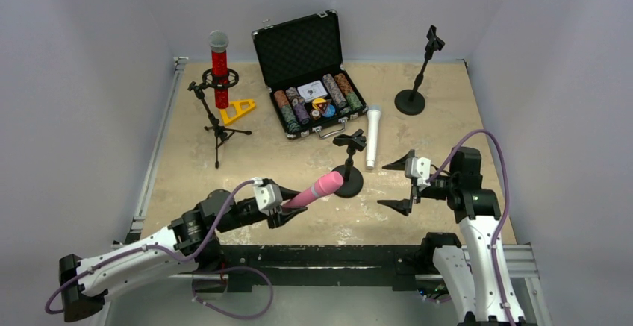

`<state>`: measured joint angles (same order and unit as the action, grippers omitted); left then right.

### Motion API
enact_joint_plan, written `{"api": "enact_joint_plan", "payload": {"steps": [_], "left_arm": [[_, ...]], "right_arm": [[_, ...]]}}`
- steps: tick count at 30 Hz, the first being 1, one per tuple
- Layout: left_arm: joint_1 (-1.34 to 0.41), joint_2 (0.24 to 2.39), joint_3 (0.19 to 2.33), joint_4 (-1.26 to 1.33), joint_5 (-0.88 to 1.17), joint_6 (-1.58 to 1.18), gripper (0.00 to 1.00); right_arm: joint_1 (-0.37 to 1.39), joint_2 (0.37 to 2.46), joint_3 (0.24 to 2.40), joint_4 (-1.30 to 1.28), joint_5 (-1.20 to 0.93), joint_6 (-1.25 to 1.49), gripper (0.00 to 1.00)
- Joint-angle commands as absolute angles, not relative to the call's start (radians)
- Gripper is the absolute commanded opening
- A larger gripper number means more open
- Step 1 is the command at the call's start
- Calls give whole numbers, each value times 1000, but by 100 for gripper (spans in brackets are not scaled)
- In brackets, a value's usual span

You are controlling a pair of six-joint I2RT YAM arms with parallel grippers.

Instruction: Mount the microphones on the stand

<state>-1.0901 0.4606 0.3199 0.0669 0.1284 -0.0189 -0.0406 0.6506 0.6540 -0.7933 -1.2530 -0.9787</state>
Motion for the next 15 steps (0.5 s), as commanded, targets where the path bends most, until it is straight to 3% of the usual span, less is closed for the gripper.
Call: {"api": "enact_joint_plan", "payload": {"steps": [1,15], "left_arm": [[-1032,455,382,121,170,-71,0],[-904,489,413,239,223,-152,0]], "right_arm": [[-49,657,650,-789,-1294,-999,94],[-51,667,642,-790,-1301,-1015,94]]}}
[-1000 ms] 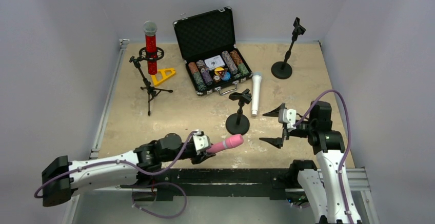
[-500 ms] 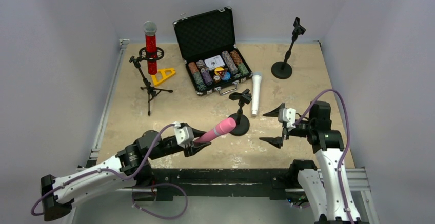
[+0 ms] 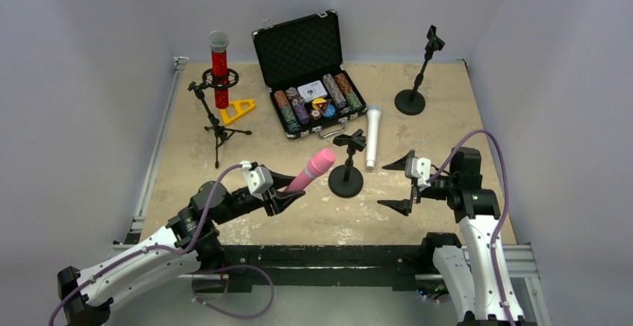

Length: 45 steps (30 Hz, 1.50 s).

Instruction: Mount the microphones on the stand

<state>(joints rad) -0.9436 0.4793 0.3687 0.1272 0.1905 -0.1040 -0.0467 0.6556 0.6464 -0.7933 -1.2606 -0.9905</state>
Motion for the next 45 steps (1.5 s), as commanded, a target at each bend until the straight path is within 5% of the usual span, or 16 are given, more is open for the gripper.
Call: {"api": "enact_joint_plan", "payload": {"steps": [1,36,45], "left_arm": [[-891,493,410,254,229,-164,0],[-726,550,248,526,308,-259,0],[-726,588,271,529,360,-224,0]], "right_arm": [[-51,667,641,-790,-1301,-1015,94],[-51,702,623,-802,-1314,-1063,94],[-46,807,726,-1004,-1287,-1297,94]]}}
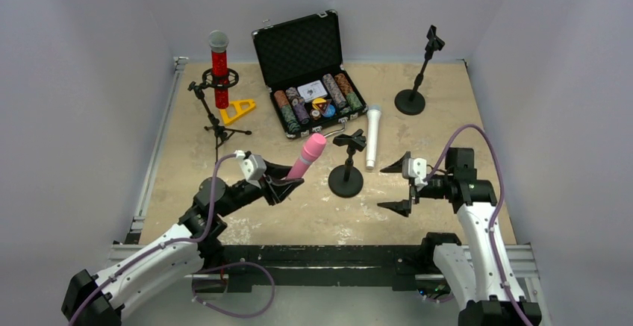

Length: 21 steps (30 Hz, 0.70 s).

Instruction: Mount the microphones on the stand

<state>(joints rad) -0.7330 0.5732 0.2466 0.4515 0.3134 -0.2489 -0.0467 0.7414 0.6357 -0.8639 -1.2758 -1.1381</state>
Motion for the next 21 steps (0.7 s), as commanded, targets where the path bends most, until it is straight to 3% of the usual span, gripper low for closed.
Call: {"api": "enact_joint_plan", "payload": {"steps": [1,6,14,21], "left_arm": [[-726,594,274,531,362,-221,0],[-726,625,269,589,350,-213,0],[-723,782,341,718,365,-194,0],[-715,848,410,806,366,-185,0]], "right_arm": [[-45,832,755,-1046,-1279,-1333,94],[-17,926,867,-1125,-1224,-1409,94],[179,930,950,-839,-1114,-1119,94],[204,1031,1113,-748,-1098,-955,94]]}}
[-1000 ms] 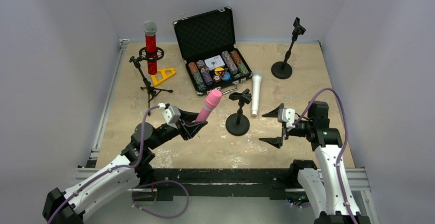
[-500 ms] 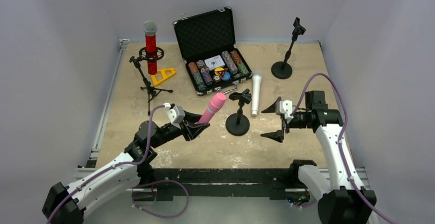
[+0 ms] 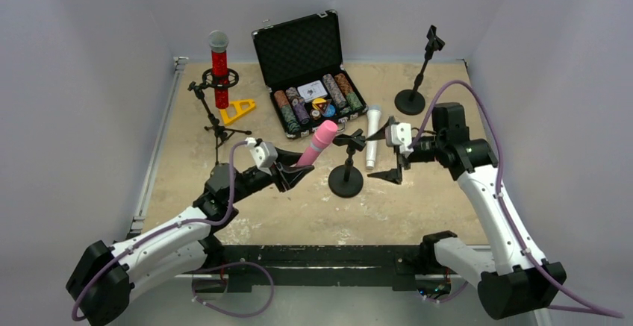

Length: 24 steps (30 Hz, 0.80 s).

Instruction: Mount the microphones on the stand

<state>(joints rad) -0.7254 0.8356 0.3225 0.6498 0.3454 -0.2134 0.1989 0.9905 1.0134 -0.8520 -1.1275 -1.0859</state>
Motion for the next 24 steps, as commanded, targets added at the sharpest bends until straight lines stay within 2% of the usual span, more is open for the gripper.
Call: {"api": "enact_joint_plan", "payload": {"steps": [1,7,16,24], "left_arm": [[-715,855,423,813,369,-185,0],[-711,942,483,887,406,-194,0],[-696,1085,526,991,449,-232,0],[-683,1151,532,1031,485,-257,0]], "right_arm": [[204,1043,1129,-739,-1095,-943,94],[229,1153,1228,-758,-1162,-927,94],[273,1259,1273,-772,-1127,-900,90],[276,1297,1292,-784,-1156,-887,78]]}}
